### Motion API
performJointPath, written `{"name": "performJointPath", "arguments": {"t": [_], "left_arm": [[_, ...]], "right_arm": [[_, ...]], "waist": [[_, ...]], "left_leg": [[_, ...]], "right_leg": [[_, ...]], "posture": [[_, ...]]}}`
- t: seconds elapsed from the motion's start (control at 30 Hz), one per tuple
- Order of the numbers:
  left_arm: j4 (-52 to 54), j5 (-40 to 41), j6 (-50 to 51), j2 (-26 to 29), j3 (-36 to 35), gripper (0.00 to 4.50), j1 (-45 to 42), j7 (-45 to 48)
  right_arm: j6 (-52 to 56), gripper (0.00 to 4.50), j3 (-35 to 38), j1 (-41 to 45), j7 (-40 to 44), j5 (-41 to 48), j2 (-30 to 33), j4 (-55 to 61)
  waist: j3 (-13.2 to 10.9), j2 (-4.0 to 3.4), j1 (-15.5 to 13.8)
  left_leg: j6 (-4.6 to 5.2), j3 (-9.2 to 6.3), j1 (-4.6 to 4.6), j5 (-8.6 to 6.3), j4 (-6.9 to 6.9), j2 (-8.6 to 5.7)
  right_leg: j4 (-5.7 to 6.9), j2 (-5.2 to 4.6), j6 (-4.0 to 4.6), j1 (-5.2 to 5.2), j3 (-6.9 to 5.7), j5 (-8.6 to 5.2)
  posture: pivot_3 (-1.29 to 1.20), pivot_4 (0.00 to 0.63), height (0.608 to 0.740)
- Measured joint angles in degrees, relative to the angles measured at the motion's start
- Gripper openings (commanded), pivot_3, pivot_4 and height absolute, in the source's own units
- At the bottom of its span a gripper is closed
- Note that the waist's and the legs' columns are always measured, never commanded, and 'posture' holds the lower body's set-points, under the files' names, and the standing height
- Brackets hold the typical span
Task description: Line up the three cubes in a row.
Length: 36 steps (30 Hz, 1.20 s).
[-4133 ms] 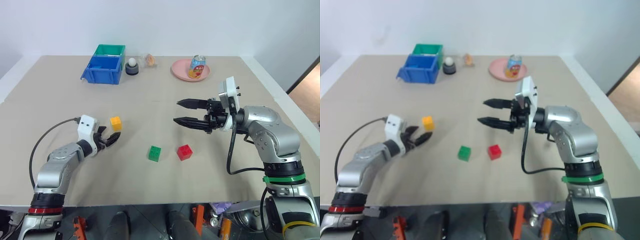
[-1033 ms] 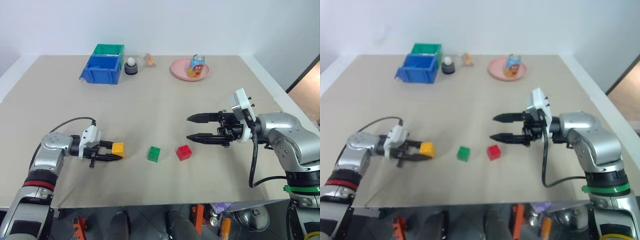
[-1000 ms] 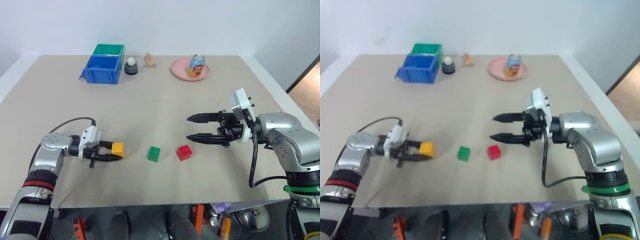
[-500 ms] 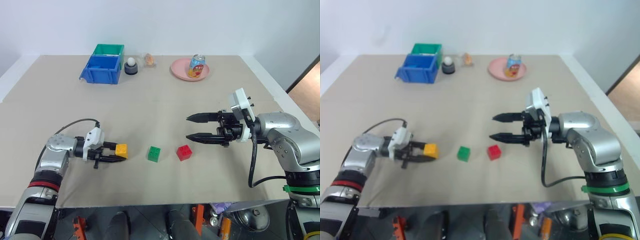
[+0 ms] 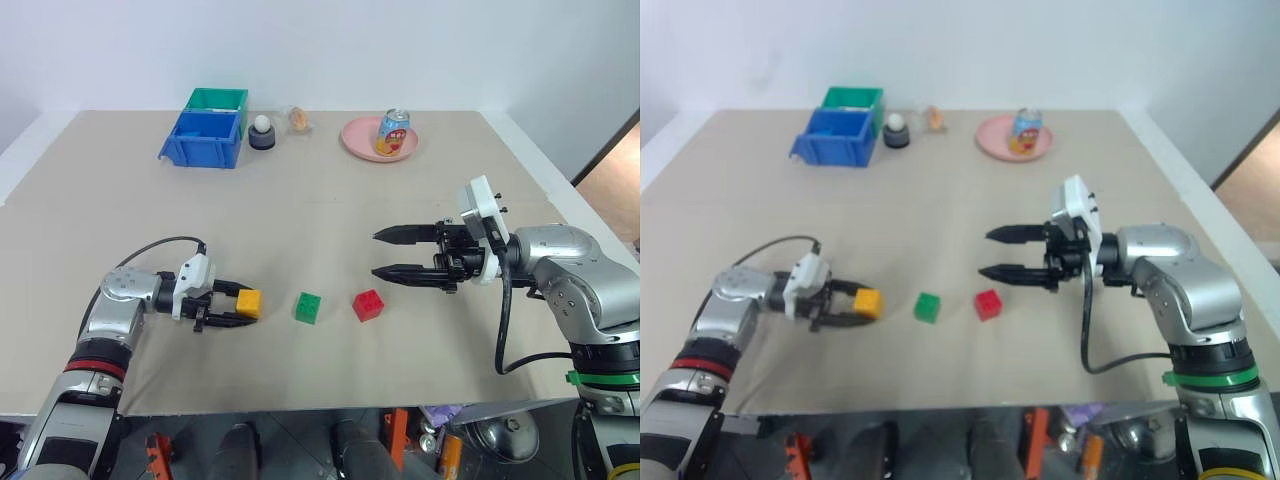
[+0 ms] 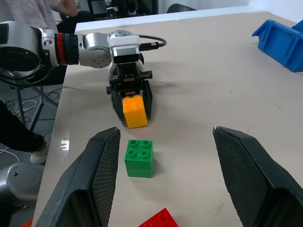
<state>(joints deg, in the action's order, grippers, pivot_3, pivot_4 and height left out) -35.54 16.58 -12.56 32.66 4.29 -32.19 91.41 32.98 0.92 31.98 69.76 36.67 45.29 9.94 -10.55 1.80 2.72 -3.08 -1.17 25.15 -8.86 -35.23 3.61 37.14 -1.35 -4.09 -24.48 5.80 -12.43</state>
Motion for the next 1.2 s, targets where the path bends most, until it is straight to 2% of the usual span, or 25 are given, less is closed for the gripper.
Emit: {"name": "performJointPath", "arguments": {"t": [0.07, 0.1, 0.27, 0.5, 0.8, 0.87, 1.0, 1.13, 1.2], "left_arm": [[0.0, -0.3, -0.1, 0.0, 0.0, 4.31, 0.0, -0.2], [0.0, -0.3, 0.0, 0.0, 0.0, 4.45, 0.0, -0.3], [1.8, 1.0, 2.5, 0.4, -0.1, 4.45, 0.3, 0.4], [11.7, 4.1, 9.2, 2.5, -1.1, 4.45, 2.6, -0.3], [12.2, 4.9, 6.4, 3.7, -5.4, 4.45, 3.0, -4.6], [13.5, 6.2, 7.8, 2.7, -6.8, 4.45, 2.9, -6.9], [19.0, 11.5, 17.1, 1.8, -10.2, 4.45, 1.1, -14.7], [22.9, 17.0, 29.8, 2.3, -17.1, 4.45, 0.2, -27.6], [24.3, 17.6, 32.7, 2.6, -19.8, 4.45, 1.5, -32.7]], "right_arm": [[-0.1, 3.19, 0.0, 0.0, 0.0, 0.0, 0.0, 0.0], [-0.1, 3.19, 0.0, 0.0, 0.0, 0.0, 0.0, 0.0], [-0.3, 3.19, 0.0, 0.0, 0.0, 0.0, 0.0, 0.0], [-0.4, 3.19, -0.2, 0.4, 0.2, 0.0, -0.4, -0.2], [-0.4, 3.19, -0.3, 0.6, 0.4, 0.0, -0.7, -0.2], [-0.4, 3.19, -0.3, 0.6, 0.4, 0.0, -0.7, -0.2], [-0.4, 3.19, -0.3, 0.5, 0.4, 0.0, -0.7, -0.2], [-1.5, 3.19, -0.2, 0.4, -1.4, -1.1, -1.3, -0.9], [-2.2, 3.19, 0.2, 0.4, -3.4, -1.9, -2.4, -3.0]], "waist": [[0.0, 0.00, 0.0], [0.0, 0.00, 0.0], [0.0, 0.00, 0.0], [0.0, 0.00, 0.0], [0.0, 0.00, 0.0], [0.0, 0.00, 0.0], [0.0, 0.00, 0.0], [0.0, 0.00, 0.3], [0.0, 0.00, 0.4]], "left_leg": [[0.00, 0.00, 0.00, 0.00, 0.00, 0.00], [0.00, 0.00, 0.00, 0.00, -0.01, 0.00], [0.00, 0.00, 0.00, 0.00, -0.01, 0.00], [0.00, 0.00, -0.03, 0.00, -0.01, 0.01], [0.00, 0.00, -0.01, 0.00, -0.05, 0.00], [0.00, 0.00, 0.00, 0.00, -0.05, 0.00], [0.00, -0.02, 0.00, 0.00, -0.07, 0.00], [0.00, -0.02, -0.06, 0.00, -0.06, 0.01], [0.00, -0.01, -0.08, 0.00, -0.06, 0.01]], "right_leg": [[0.00, 0.00, 0.00, 0.01, 0.00, 0.00], [0.00, 0.00, 0.00, 0.01, 0.00, 0.00], [0.00, 0.00, 0.00, 0.00, 0.00, 0.00], [0.02, 0.00, -0.01, 0.01, 0.00, 0.00], [0.02, -0.01, -0.01, 0.03, -0.01, 0.01], [0.02, -0.01, -0.02, 0.03, 0.00, 0.01], [0.02, 0.00, -0.06, 0.05, -0.01, 0.03], [0.02, 0.02, -0.08, 0.07, 0.00, 0.04], [0.02, 0.01, -0.08, 0.08, 0.01, 0.05]], "posture": [[0.00, 0.150, 0.740], [0.00, 0.150, 0.740], [0.00, 0.150, 0.740], [0.00, 0.150, 0.740], [0.00, 0.150, 0.740], [0.00, 0.150, 0.740], [0.00, 0.150, 0.740], [0.00, 0.150, 0.740], [0.00, 0.150, 0.740]]}}
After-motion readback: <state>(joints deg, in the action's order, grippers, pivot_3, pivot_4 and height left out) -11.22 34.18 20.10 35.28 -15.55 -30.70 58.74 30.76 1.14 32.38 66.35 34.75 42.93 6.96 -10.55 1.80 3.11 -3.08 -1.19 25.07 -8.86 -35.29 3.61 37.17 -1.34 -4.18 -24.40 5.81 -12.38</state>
